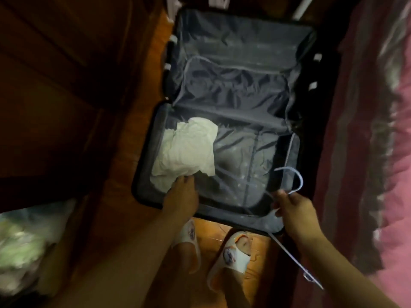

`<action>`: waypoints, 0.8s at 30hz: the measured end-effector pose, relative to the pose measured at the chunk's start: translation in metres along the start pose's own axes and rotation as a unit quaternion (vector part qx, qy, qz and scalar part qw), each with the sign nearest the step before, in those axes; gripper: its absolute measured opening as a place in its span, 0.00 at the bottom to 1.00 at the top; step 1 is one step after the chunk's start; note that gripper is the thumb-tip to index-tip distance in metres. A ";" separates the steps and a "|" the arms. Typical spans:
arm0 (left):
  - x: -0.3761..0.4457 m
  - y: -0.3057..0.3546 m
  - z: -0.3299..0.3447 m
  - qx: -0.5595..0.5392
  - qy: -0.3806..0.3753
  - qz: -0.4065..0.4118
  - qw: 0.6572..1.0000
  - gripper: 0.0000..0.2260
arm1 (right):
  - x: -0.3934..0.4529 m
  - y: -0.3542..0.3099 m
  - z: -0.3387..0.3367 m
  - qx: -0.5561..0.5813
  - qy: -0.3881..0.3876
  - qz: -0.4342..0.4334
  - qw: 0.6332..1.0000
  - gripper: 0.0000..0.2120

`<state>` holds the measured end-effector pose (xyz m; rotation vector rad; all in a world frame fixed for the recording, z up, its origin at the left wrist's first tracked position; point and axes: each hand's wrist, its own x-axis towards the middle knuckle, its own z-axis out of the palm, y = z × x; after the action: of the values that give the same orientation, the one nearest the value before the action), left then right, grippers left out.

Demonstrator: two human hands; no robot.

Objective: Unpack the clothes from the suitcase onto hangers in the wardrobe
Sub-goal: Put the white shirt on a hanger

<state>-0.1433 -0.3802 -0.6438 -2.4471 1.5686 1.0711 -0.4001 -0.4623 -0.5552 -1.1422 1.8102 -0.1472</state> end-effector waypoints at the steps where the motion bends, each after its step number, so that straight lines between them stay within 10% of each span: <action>1: 0.028 -0.013 0.022 0.027 0.014 0.000 1.000 0.17 | 0.023 0.009 0.017 0.021 0.028 0.014 0.999 0.17; 11: 0.212 -0.100 0.118 0.327 0.021 0.085 0.941 0.16 | 0.141 0.089 0.136 0.185 0.121 0.032 0.975 0.12; 17: 0.203 -0.115 0.074 0.107 0.002 0.022 0.994 0.07 | 0.093 0.072 0.122 0.188 0.094 0.085 0.974 0.12; 24: 0.208 -0.091 0.080 -0.122 -0.028 -0.198 0.972 0.24 | 0.108 0.058 0.124 0.201 0.084 0.060 0.974 0.12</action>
<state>-0.0597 -0.4682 -0.8517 -2.6914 0.9160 1.2992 -0.3535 -0.4670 -0.7237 -0.7495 1.8807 -0.5291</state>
